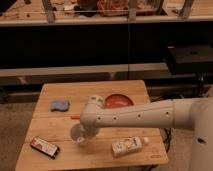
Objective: Pick up the ceramic cup
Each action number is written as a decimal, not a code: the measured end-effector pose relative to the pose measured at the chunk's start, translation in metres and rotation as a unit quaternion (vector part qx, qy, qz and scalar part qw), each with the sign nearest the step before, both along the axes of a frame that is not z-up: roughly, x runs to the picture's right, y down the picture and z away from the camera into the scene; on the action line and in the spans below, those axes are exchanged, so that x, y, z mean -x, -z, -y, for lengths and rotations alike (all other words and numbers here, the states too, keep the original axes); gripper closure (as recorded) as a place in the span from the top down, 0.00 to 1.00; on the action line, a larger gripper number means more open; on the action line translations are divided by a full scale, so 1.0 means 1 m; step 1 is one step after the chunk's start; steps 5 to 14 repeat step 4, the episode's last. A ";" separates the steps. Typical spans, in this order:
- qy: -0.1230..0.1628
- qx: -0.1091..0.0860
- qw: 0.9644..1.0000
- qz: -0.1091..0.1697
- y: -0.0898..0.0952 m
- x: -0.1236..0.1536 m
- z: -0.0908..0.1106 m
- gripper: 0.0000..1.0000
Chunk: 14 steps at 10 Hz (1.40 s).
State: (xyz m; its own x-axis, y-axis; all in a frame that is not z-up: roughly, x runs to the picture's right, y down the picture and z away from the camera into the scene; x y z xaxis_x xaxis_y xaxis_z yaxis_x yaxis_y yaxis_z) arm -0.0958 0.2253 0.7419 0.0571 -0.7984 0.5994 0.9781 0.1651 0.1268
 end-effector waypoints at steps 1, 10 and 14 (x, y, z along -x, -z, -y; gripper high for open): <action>0.003 -0.002 1.000 0.000 0.000 -0.002 0.011 0.00; 0.002 -0.003 1.000 0.000 0.000 -0.005 0.016 0.00; 0.002 -0.003 1.000 0.000 0.000 -0.005 0.016 0.00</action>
